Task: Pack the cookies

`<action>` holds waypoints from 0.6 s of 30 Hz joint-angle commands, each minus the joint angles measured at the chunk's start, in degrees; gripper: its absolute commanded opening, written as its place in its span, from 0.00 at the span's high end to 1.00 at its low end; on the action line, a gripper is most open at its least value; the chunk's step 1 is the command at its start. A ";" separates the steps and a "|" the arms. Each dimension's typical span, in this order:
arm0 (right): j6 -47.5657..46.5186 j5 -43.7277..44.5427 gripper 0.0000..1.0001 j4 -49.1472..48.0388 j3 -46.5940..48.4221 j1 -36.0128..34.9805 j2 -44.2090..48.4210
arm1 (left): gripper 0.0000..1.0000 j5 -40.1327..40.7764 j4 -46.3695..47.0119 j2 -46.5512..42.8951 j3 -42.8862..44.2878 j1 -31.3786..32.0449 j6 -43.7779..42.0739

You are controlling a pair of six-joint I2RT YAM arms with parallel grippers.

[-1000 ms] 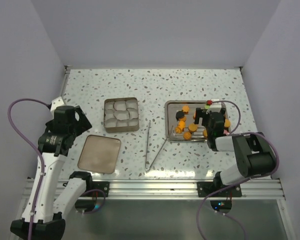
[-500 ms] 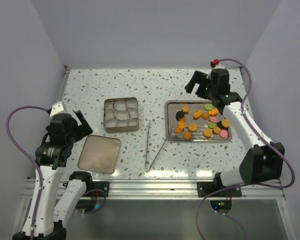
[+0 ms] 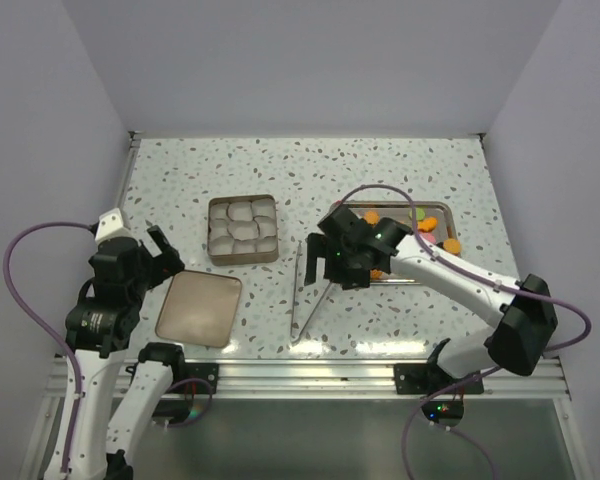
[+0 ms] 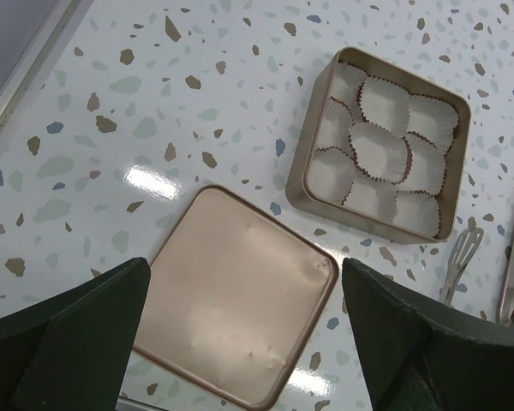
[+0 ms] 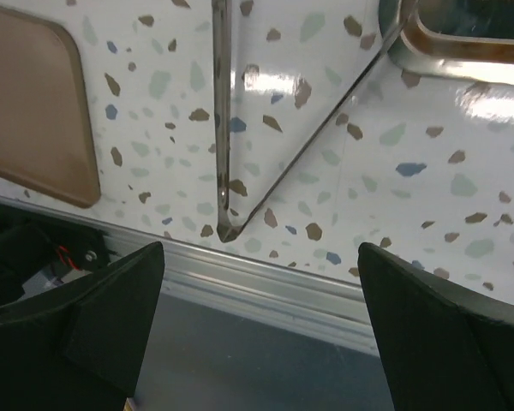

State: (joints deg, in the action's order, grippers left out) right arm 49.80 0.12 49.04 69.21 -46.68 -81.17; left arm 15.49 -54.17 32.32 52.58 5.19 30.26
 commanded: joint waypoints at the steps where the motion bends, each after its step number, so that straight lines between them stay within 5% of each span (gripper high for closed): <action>1: 9.68 4.97 0.01 5.28 1.54 -8.14 -3.02 | 0.00 1.39 0.39 0.38 1.65 0.87 -0.56; 7: 16.54 9.37 0.01 4.23 2.95 -14.67 -9.44 | 0.00 4.11 -1.63 0.73 3.85 4.90 -0.64; 18: 23.41 11.39 0.01 -3.95 0.74 -15.02 -16.39 | 0.00 7.89 -3.66 0.20 4.90 10.71 -1.17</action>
State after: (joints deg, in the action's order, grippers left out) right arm 69.67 8.27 47.55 68.86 -61.56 -95.31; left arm 20.97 -56.82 32.75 54.96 14.85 30.33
